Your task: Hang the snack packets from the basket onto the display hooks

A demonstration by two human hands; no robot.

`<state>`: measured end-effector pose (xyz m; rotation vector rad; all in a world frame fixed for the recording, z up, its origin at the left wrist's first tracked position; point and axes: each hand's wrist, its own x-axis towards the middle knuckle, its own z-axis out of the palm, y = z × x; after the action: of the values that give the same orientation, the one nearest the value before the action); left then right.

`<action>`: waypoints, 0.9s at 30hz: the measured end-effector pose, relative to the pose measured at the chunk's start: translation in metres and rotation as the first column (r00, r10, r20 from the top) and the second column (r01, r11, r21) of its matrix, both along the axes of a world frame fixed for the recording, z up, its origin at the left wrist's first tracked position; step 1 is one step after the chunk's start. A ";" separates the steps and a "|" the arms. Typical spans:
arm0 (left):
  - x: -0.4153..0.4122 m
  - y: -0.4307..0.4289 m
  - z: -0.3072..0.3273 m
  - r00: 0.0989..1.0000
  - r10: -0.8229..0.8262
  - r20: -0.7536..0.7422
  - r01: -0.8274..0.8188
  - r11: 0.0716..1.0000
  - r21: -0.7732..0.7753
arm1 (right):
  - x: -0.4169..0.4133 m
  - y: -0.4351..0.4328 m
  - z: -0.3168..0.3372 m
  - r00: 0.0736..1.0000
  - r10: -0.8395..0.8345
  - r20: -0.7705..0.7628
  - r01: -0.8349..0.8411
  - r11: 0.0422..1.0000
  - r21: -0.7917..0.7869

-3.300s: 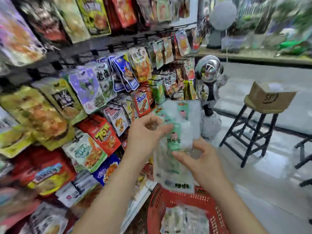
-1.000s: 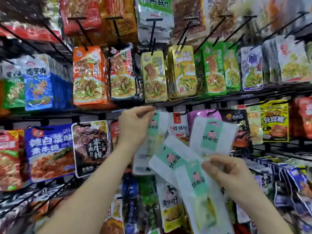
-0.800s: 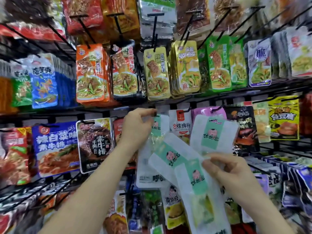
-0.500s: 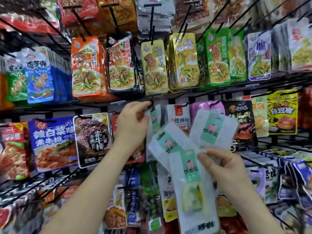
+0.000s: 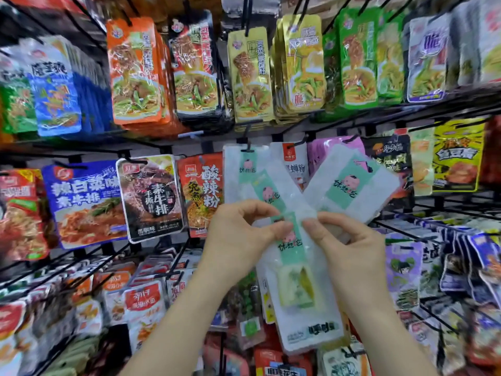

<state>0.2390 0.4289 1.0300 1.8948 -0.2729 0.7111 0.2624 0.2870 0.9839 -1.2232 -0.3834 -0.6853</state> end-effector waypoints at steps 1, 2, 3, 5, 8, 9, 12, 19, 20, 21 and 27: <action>-0.001 0.002 0.002 1.000 -0.016 -0.025 0.017 1.000 0.013 | 0.000 0.001 0.000 1.000 -0.009 0.011 0.009 1.000 -0.006; -0.001 0.004 0.003 0.999 -0.031 -0.039 0.031 0.999 0.016 | -0.001 0.002 -0.001 1.000 -0.009 0.018 0.009 1.000 -0.011; -0.002 0.005 0.003 0.998 -0.047 -0.040 0.048 0.999 0.002 | -0.001 0.003 -0.001 1.000 0.009 0.026 -0.009 1.000 -0.015; -0.002 0.007 0.002 0.998 -0.060 -0.023 0.060 0.998 -0.032 | -0.004 0.003 0.000 0.996 0.085 0.033 -0.084 0.996 -0.014; 0.000 0.012 -0.002 0.998 -0.061 0.005 0.061 0.992 -0.110 | -0.005 -0.001 0.000 0.984 0.177 0.019 -0.176 0.984 -0.026; 0.001 0.015 -0.003 0.998 -0.061 0.009 0.062 0.986 -0.152 | -0.005 -0.002 0.000 0.981 0.193 0.015 -0.192 0.981 -0.033; 0.003 0.020 -0.004 0.999 -0.039 0.013 0.040 0.975 -0.217 | -0.005 -0.002 -0.001 0.971 0.239 -0.003 -0.239 0.971 -0.002; 0.014 0.038 0.041 0.984 0.027 0.175 0.016 0.970 -0.244 | 0.005 -0.016 -0.008 0.997 0.058 -0.042 -0.063 0.991 -0.115; 0.019 0.039 0.051 0.983 0.021 0.185 0.022 0.973 -0.229 | 0.007 -0.020 -0.008 0.999 0.036 -0.036 -0.040 0.991 -0.129; 0.024 0.039 0.058 0.980 0.023 0.195 0.019 0.978 -0.207 | 0.008 -0.023 -0.007 0.999 0.015 -0.037 -0.020 0.991 -0.135; 0.053 0.035 0.084 0.962 0.101 0.253 -0.089 0.994 -0.059 | 0.013 -0.031 -0.010 0.995 -0.096 0.012 0.095 0.950 -0.297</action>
<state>0.2918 0.4636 1.1141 1.7802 -0.3266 1.0213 0.2753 0.2561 0.9739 -1.5367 -0.4387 -0.7266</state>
